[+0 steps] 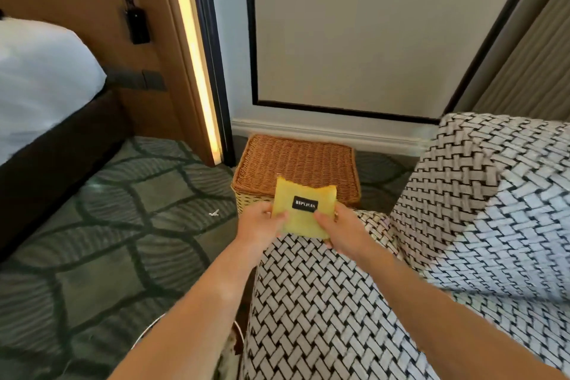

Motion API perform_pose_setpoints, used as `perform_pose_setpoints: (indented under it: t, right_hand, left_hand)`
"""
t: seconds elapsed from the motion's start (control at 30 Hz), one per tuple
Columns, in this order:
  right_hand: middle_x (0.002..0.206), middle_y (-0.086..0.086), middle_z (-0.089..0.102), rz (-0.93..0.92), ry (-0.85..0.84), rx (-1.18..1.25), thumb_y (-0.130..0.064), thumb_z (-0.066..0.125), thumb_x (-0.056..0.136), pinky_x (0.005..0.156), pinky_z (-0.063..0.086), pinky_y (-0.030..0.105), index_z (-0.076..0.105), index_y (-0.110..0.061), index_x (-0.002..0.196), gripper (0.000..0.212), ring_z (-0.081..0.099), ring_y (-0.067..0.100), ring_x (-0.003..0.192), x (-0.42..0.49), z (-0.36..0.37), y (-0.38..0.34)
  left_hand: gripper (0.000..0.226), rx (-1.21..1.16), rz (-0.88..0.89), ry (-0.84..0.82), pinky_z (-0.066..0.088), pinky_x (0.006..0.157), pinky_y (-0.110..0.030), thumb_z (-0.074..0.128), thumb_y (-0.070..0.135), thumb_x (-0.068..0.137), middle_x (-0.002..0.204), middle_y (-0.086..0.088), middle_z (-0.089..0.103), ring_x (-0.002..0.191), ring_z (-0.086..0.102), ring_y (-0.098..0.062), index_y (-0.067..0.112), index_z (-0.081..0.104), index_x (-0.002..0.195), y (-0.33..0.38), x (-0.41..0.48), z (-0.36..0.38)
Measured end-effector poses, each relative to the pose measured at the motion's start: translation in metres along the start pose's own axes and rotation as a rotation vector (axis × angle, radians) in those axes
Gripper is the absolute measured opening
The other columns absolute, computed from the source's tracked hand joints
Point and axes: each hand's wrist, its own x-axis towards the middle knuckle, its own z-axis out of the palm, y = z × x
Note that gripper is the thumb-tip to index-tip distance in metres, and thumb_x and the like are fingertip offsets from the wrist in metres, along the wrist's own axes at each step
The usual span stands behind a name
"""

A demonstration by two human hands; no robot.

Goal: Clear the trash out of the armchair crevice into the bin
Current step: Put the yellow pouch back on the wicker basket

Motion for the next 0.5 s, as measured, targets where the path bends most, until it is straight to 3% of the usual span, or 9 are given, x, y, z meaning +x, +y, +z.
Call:
perform_pose_setpoints:
  t: [0.1, 0.2, 0.3, 0.4, 0.5]
  right_hand:
    - [0.102, -0.003, 0.058, -0.028, 0.087, -0.009, -0.027, 0.049, 0.094, 0.049, 0.043, 0.016, 0.045, -0.016, 0.121, 0.029, 0.055, 0.008, 0.075, 0.078, 0.015, 0.003]
    - [0.09, -0.006, 0.058, 0.022, 0.159, 0.033, -0.022, 0.051, 0.093, 0.045, 0.042, 0.014, 0.047, -0.022, 0.108, 0.016, 0.056, 0.006, 0.07, 0.139, 0.027, 0.013]
    - [0.091, -0.006, 0.058, 0.086, 0.22, 0.059, -0.019, 0.05, 0.093, 0.057, 0.047, 0.021, 0.048, -0.022, 0.103, 0.011, 0.06, 0.013, 0.081, 0.182, 0.037, 0.025]
    - [0.104, 0.0, 0.061, 0.114, 0.265, 0.071, -0.016, 0.048, 0.094, 0.079, 0.052, 0.035, 0.05, -0.023, 0.106, 0.015, 0.06, 0.018, 0.091, 0.217, 0.042, 0.038]
    - [0.118, 0.003, 0.058, 0.126, 0.264, 0.021, -0.015, 0.048, 0.094, 0.089, 0.045, 0.032, 0.051, -0.017, 0.12, 0.027, 0.055, 0.018, 0.104, 0.231, 0.045, 0.049]
  left_hand:
    - [0.021, -0.007, 0.005, 0.04, 0.056, 0.079, -0.043, 0.061, 0.008, 0.081, 0.071, 0.0, 0.06, 0.078, 0.064, -0.025, 0.021, 0.06, 0.064, -0.004, 0.078, 0.009]
    - [0.017, -0.101, -0.01, 0.029, 0.052, 0.087, -0.048, 0.064, 0.001, 0.078, 0.089, -0.007, 0.067, 0.094, 0.064, -0.03, 0.017, 0.069, 0.074, -0.018, 0.143, 0.018]
    - [0.019, -0.096, -0.027, 0.032, 0.051, 0.089, -0.045, 0.062, -0.002, 0.08, 0.095, -0.006, 0.067, 0.098, 0.063, -0.027, 0.007, 0.071, 0.095, -0.026, 0.191, 0.034]
    - [0.023, -0.066, 0.003, 0.024, 0.052, 0.087, -0.039, 0.061, 0.0, 0.082, 0.092, -0.002, 0.067, 0.094, 0.062, -0.023, 0.012, 0.071, 0.099, -0.024, 0.232, 0.052]
    - [0.019, 0.064, 0.029, 0.057, 0.041, 0.075, -0.025, 0.057, 0.006, 0.087, 0.094, 0.0, 0.066, 0.092, 0.057, -0.018, 0.015, 0.069, 0.098, -0.028, 0.251, 0.069]
